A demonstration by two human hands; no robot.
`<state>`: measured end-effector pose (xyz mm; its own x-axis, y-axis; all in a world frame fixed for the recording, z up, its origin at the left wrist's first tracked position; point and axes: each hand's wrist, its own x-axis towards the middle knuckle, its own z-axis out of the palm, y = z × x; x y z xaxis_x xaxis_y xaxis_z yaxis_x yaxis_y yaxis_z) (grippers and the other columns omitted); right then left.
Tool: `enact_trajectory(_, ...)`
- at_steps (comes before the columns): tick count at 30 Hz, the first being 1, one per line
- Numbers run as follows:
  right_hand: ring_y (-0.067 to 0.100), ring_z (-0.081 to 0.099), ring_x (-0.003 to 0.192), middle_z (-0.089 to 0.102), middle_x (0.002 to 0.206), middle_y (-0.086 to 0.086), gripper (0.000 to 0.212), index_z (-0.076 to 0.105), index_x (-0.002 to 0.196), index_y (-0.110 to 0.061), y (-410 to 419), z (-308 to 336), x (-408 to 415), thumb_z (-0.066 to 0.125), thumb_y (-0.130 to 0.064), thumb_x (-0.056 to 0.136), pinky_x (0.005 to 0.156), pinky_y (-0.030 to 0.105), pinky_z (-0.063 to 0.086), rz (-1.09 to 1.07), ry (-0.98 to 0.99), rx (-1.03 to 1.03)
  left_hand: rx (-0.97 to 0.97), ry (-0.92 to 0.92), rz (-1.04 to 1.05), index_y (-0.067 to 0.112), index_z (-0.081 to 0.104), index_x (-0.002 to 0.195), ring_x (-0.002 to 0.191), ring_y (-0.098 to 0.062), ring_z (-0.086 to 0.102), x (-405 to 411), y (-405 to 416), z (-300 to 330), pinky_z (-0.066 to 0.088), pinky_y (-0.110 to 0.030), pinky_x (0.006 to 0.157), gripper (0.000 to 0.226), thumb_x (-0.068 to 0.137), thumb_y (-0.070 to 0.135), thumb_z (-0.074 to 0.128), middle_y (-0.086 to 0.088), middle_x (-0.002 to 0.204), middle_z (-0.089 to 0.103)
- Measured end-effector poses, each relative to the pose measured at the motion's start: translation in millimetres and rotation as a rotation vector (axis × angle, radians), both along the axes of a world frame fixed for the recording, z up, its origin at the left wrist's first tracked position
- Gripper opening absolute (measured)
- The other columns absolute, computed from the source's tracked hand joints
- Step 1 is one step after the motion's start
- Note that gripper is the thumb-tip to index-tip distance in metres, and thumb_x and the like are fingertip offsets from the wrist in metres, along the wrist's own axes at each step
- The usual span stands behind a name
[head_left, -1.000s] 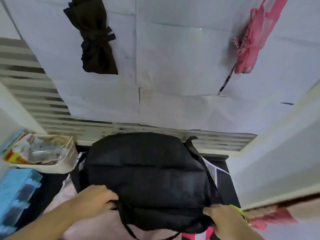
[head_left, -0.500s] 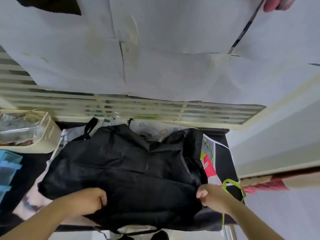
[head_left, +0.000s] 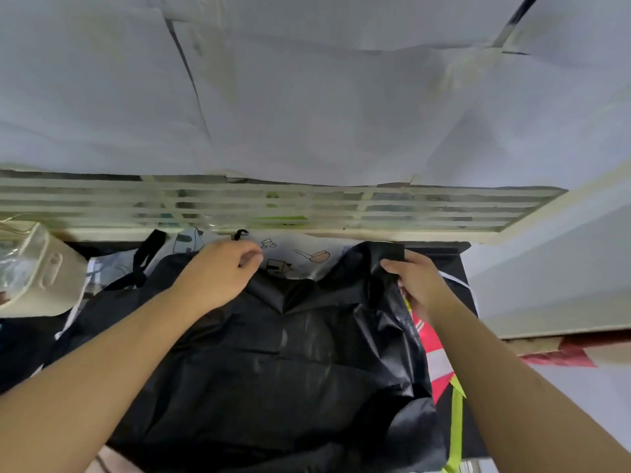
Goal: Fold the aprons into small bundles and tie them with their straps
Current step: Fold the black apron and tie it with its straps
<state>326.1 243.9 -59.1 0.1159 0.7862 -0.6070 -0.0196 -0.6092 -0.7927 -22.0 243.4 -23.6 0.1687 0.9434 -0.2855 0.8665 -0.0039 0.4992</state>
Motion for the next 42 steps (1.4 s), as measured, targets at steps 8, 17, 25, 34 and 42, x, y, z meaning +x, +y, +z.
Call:
enact_trajectory(8, 0.038, 0.066, 0.089, 0.065, 0.102, 0.025, 0.01, 0.054, 0.085, -0.002, -10.2, 52.0, 41.1, 0.044, 0.0, 0.086, 0.087, 0.048, 0.057, -0.056, 0.538, 0.25, -0.263, 0.534, -0.137, 0.02, 0.061, 0.128, 0.101, -0.021, 0.065, 21.5, 27.1, -14.9, 0.057, -0.037, 0.083, 0.064, 0.088, 0.07, 0.064, -0.001, 0.114, 0.066)
enact_trajectory(17, 0.035, 0.065, 0.09, 0.066, 0.106, 0.024, 0.019, 0.064, 0.108, -0.001, -3.9, 37.7, 64.3, 0.048, 0.002, 0.1, 0.083, 0.042, 0.051, -0.229, 0.176, 0.18, -0.655, 0.118, -0.063, 0.029, 0.066, 0.134, 0.122, -0.016, 0.059, 26.6, 36.8, -8.1, 0.045, -0.037, 0.109, 0.064, 0.086, 0.072, 0.068, 0.01, 0.137, 0.062)
enact_trajectory(25, 0.03, 0.07, 0.093, 0.075, 0.092, 0.001, 0.015, 0.073, 0.102, -0.017, 17.0, 46.0, 90.6, 0.059, -0.018, 0.103, 0.077, 0.035, 0.05, -0.085, -0.607, 0.326, 0.09, -0.47, 0.323, 0.041, 0.069, 0.124, 0.114, -0.008, 0.06, 11.5, 40.7, 28.7, 0.046, -0.03, 0.103, 0.05, 0.085, 0.013, 0.084, 0.009, 0.12, 0.068)
enact_trajectory(34, 0.026, 0.055, 0.105, 0.058, 0.114, 0.006, 0.031, 0.058, 0.115, -0.014, -53.1, 22.9, 40.7, 0.059, 0.001, 0.088, 0.091, 0.035, 0.047, 0.353, -1.06, 0.531, 0.475, 0.114, 0.193, 0.013, 0.05, 0.135, 0.113, -0.036, 0.054, 40.1, -27.2, 3.2, 0.05, -0.054, 0.094, 0.056, 0.085, 0.008, 0.074, -0.014, 0.125, 0.051)
enact_trajectory(42, 0.03, 0.056, 0.118, 0.058, 0.13, 0.002, 0.054, 0.054, 0.139, -0.029, -148.6, -29.6, 8.4, 0.069, -0.029, 0.087, 0.1, 0.038, 0.041, 1.587, -1.024, 0.03, -0.51, -0.086, -0.132, 0.035, 0.061, 0.123, 0.087, 0.001, 0.066, 56.1, -142.3, -75.1, 0.056, -0.021, 0.083, 0.024, 0.1, 0.037, 0.064, 0.019, 0.101, 0.068)
